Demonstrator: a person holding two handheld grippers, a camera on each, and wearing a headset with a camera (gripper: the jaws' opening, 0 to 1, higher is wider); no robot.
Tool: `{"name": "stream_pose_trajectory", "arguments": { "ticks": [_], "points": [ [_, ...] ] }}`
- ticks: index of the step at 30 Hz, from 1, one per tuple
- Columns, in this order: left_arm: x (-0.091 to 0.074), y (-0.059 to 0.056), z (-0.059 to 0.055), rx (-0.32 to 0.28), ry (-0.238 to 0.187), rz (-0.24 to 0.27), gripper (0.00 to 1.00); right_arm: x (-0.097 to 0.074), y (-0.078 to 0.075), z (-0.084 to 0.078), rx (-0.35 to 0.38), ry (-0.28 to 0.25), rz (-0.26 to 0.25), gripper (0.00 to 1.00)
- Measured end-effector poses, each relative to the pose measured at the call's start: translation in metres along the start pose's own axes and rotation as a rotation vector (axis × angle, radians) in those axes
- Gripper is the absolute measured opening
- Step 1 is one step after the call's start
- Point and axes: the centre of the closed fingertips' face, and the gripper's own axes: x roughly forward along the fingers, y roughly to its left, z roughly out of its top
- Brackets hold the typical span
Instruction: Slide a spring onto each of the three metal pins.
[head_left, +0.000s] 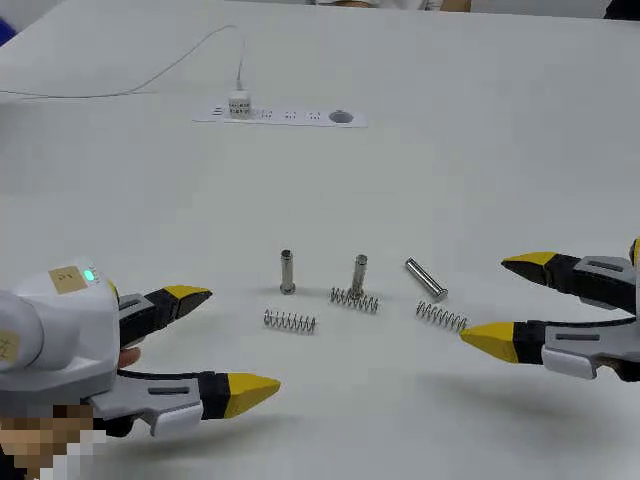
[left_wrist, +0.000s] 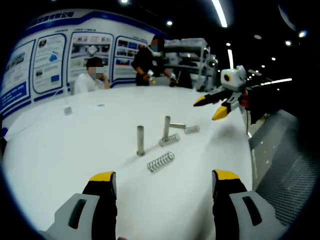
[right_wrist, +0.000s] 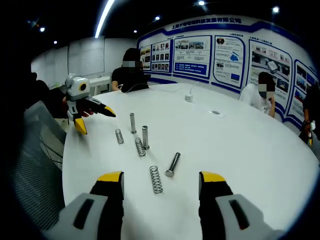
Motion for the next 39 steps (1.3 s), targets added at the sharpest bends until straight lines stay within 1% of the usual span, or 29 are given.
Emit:
{"name": "stream_pose_trajectory", "arguments": {
  "ticks": [3,7,14,19,23,30,33,38,39],
  "points": [
    [0.0,0.0,0.0,-0.002,-0.002,0.002,0.79,0.002,-0.004,0.003,-0.003,0.013,-0.002,0.59],
    [-0.001,0.0,0.0,-0.004,-0.004,0.004,0.79,0.006,-0.006,0.011,-0.011,0.014,-0.002,0.57],
    [0.0,-0.001,0.0,-0.004,-0.003,0.001,0.78,0.016,-0.014,0.019,-0.019,0.051,-0.012,0.54],
    [-0.001,-0.001,0.0,-0.006,-0.005,0.003,0.78,0.025,-0.021,0.029,-0.013,0.063,-0.024,0.5],
    [-0.001,-0.001,-0.001,-0.008,-0.006,0.004,0.78,0.035,-0.024,0.029,-0.004,0.098,-0.032,0.46],
    [-0.001,0.0,-0.001,-0.011,-0.007,0.007,0.78,0.052,-0.026,0.027,-0.005,0.158,-0.059,0.37],
    [-0.001,0.0,-0.001,-0.013,-0.008,0.007,0.78,0.059,-0.028,0.024,0.013,0.182,-0.071,0.32],
    [-0.001,-0.001,-0.001,-0.012,-0.009,0.005,0.77,0.07,-0.027,0.015,0.015,0.239,-0.081,0.29],
    [-0.001,-0.001,-0.001,-0.011,-0.009,0.004,0.77,0.072,-0.026,0.014,0.017,0.243,-0.078,0.29]
  ]
}}
